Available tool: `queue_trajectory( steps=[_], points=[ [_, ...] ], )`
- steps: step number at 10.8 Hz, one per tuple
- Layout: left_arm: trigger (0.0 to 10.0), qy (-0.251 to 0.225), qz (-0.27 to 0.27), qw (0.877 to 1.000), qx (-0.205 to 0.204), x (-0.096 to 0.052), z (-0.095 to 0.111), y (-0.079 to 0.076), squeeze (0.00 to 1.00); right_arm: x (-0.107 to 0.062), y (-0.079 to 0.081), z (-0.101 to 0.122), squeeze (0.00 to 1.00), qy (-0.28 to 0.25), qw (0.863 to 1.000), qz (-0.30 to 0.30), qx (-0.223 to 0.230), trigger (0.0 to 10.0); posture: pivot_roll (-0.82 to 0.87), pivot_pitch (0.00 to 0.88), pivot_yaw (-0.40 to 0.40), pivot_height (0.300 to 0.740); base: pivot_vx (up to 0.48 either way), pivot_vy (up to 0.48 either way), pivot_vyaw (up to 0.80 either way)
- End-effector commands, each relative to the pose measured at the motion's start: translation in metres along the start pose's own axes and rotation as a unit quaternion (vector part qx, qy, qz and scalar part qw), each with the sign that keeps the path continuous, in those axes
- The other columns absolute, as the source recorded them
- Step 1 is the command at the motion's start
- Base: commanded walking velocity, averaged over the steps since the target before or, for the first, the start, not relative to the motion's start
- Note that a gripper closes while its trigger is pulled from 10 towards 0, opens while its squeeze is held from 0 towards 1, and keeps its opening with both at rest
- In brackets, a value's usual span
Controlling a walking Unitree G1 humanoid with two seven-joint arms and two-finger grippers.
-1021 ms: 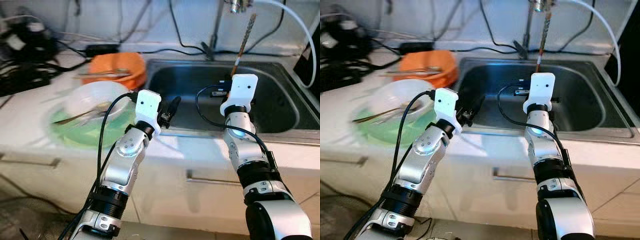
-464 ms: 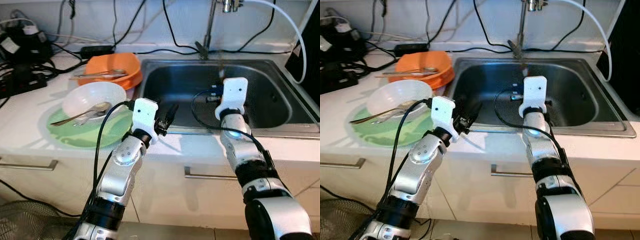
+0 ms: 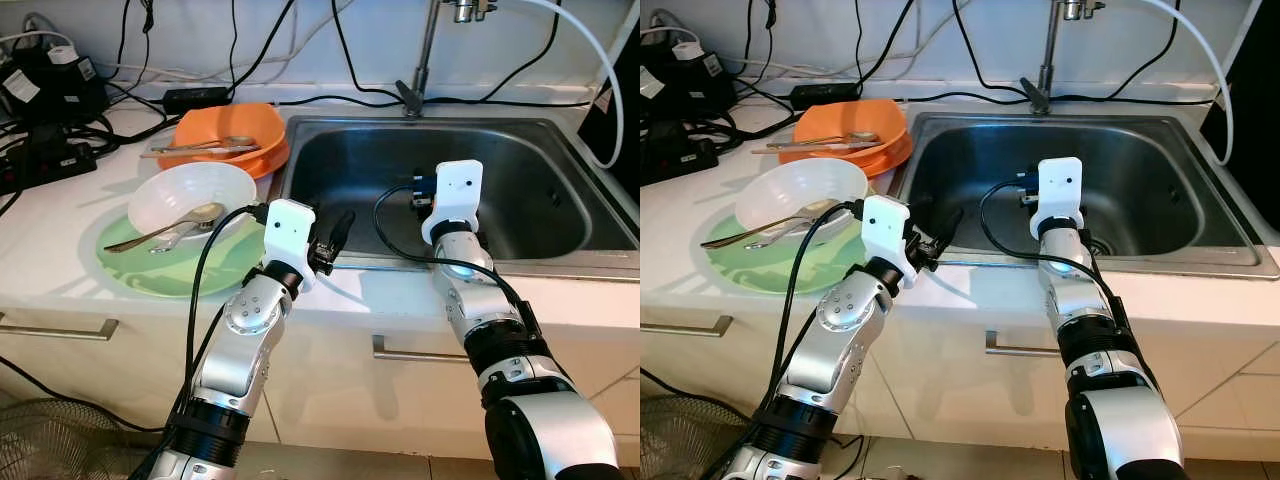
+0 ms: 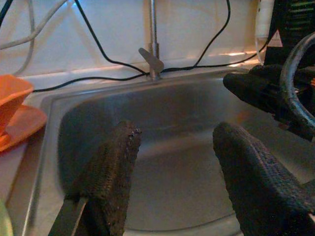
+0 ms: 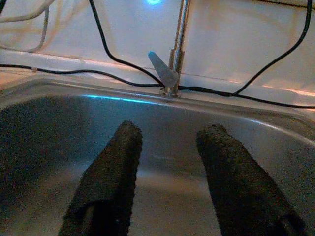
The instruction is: Kitchen organization
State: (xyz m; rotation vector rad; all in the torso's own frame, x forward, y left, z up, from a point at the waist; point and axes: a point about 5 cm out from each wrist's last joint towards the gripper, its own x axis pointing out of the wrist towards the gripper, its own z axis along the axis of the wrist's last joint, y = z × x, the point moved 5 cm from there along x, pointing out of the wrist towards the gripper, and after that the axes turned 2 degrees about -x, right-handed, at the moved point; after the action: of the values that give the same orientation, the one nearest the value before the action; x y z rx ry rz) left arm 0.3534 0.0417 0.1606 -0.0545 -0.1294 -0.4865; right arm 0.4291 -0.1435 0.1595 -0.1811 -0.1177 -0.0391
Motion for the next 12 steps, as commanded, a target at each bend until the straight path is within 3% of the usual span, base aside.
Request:
queue_trajectory(
  steps=[1, 3, 5, 7, 8, 9, 11, 12],
  points=[
    [10.0, 0.000, -0.005, 1.000, 0.006, 0.000, 0.003, -0.003, 0.00, -0.001, 0.002, -0.001, 0.00, 0.003, 1.000, 0.005, 0.000, 10.0, 0.09, 0.000, 0.064, 0.740, 0.000, 0.000, 0.00],
    [10.0, -0.007, -0.015, 1.000, 0.023, 0.001, 0.007, -0.007, 0.00, -0.001, 0.003, 0.011, 0.00, -0.028, 0.999, 0.007, 0.017, 10.0, 0.09, 0.000, 0.061, 0.740, 0.000, 0.000, 0.00],
    [10.0, -0.044, -0.022, 0.998, 0.036, 0.002, 0.025, -0.012, 0.00, -0.002, 0.003, 0.046, 0.00, -0.105, 0.993, 0.010, 0.054, 10.0, 0.09, 0.000, 0.065, 0.740, 0.000, 0.000, 0.00],
    [10.0, -0.087, -0.024, 0.994, 0.054, 0.003, 0.049, -0.016, 0.00, -0.003, 0.010, 0.041, 0.00, -0.100, 0.993, 0.015, 0.058, 10.0, 0.10, 0.000, 0.063, 0.740, 0.000, 0.000, 0.00],
    [10.0, -0.130, -0.004, 0.989, 0.072, 0.000, 0.069, -0.011, 0.00, -0.007, 0.015, 0.032, 0.00, -0.087, 0.994, 0.022, 0.058, 10.0, 0.11, 0.000, 0.057, 0.740, 0.000, 0.000, 0.00],
    [10.0, -0.146, 0.024, 0.986, 0.078, -0.003, 0.093, 0.003, 0.00, -0.011, 0.020, 0.023, 0.00, -0.075, 0.995, 0.029, 0.059, 10.0, 0.12, 0.000, 0.056, 0.740, 0.000, 0.000, 0.00],
    [10.0, -0.175, 0.055, 0.982, 0.049, -0.018, 0.116, 0.031, 0.00, -0.013, 0.025, 0.014, 0.00, -0.061, 0.996, 0.037, 0.057, 10.0, 0.13, 0.000, 0.048, 0.740, 0.000, 0.000, 0.00],
    [10.0, -0.178, 0.038, 0.983, 0.012, -0.030, 0.127, 0.044, 0.00, -0.014, 0.028, 0.010, 0.00, -0.057, 0.996, 0.041, 0.058, 10.0, 0.14, 0.000, 0.044, 0.740, 0.000, 0.000, 0.00]
  ],
)
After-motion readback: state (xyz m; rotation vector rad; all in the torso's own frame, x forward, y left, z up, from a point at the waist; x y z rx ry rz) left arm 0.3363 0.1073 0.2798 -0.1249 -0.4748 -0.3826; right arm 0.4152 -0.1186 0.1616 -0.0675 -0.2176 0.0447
